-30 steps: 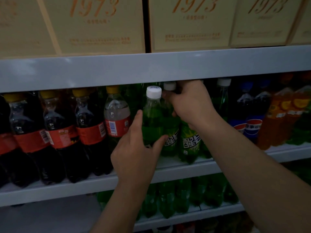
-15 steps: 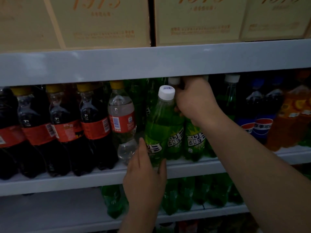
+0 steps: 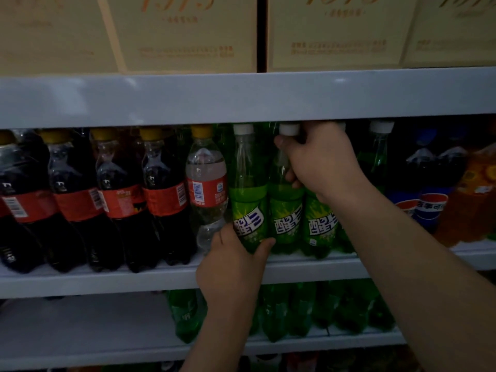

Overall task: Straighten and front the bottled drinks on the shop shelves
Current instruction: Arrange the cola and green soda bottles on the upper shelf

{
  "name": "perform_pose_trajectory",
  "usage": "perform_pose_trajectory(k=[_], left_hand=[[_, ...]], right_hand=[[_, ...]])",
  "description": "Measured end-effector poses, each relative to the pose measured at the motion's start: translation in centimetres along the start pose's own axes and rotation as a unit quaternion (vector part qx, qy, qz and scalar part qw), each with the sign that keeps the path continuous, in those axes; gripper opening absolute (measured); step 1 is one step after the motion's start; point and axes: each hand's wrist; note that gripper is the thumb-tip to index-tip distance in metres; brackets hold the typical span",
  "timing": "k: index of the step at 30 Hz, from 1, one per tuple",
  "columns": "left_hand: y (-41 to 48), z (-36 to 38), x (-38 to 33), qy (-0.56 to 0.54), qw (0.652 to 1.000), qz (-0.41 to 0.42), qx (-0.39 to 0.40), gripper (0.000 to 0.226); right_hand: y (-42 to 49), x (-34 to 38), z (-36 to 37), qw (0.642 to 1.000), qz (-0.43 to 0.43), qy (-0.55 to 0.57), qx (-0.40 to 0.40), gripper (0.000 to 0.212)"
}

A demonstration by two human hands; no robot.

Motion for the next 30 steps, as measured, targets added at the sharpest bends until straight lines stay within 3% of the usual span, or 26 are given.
perform_pose_trajectory(k=[7,11,17,30], left_hand=[[-0.6,0.1,0.0,0.020,1.000,0.023,-0.006,0.075],[-1.9,0.2,0.5,-0.018,0.999,0.041,-0.014,0.078],[-1.6,0.5,0.3,-0.068,0.995,0.044,-0.053,0.089],[-1.9,1.1,1.0,-0.057,0.990,0.100,-0.078,0.082]], right_hand=[[-0.6,-0.2,-0.2,0.998,-0.034,-0.042,-0.035,0.019],[-0.8,0.1,-0.1,1.000,-0.002,-0.007,-0.017,0.017],[-1.0,0.3,-0.2,0.998,0.029,-0.039,0.036,0.019],[-1.8,-0.5,-0.6,1.000,-0.013,-0.014,-0.017,0.011]])
Point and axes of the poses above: each hand's wrist, its own y-axis towards the middle knuckle, its own z-axis out of the palm, x = y × z, and after that the axes turned 5 degrees about -x, right-handed
